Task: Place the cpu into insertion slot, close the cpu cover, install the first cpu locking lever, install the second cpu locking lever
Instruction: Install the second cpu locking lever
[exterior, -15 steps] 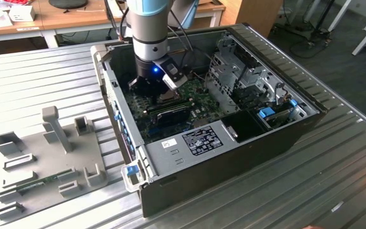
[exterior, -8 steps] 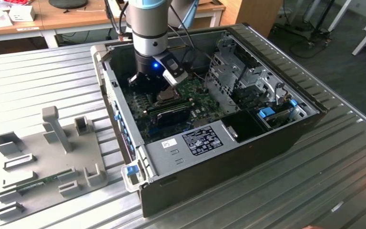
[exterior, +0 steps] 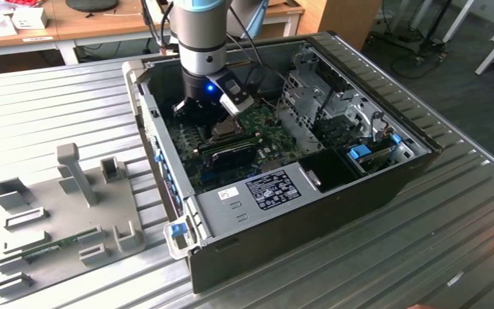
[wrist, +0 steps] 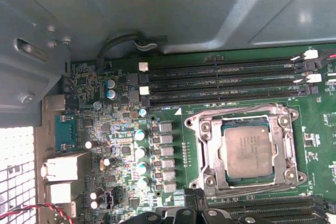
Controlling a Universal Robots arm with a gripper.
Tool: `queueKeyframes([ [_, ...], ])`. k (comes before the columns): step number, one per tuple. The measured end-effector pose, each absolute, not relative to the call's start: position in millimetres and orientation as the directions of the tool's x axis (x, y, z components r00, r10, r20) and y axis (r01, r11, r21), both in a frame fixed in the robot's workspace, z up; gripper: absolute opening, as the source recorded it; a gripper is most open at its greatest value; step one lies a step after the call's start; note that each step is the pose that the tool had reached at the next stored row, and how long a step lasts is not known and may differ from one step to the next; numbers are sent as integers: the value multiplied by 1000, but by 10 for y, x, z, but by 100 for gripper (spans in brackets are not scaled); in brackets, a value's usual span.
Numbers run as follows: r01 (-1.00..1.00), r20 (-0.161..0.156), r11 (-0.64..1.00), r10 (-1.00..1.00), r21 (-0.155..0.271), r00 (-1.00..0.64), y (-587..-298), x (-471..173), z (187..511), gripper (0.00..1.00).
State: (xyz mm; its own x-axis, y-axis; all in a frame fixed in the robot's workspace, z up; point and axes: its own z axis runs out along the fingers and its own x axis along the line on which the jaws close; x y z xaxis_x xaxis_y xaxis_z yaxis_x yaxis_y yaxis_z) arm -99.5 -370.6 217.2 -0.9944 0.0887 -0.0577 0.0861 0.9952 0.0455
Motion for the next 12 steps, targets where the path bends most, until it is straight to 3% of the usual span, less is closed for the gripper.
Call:
queueKeyframes([
  [12,86,-58,995,89,46,-994,-3706,-854,2171,11],
])
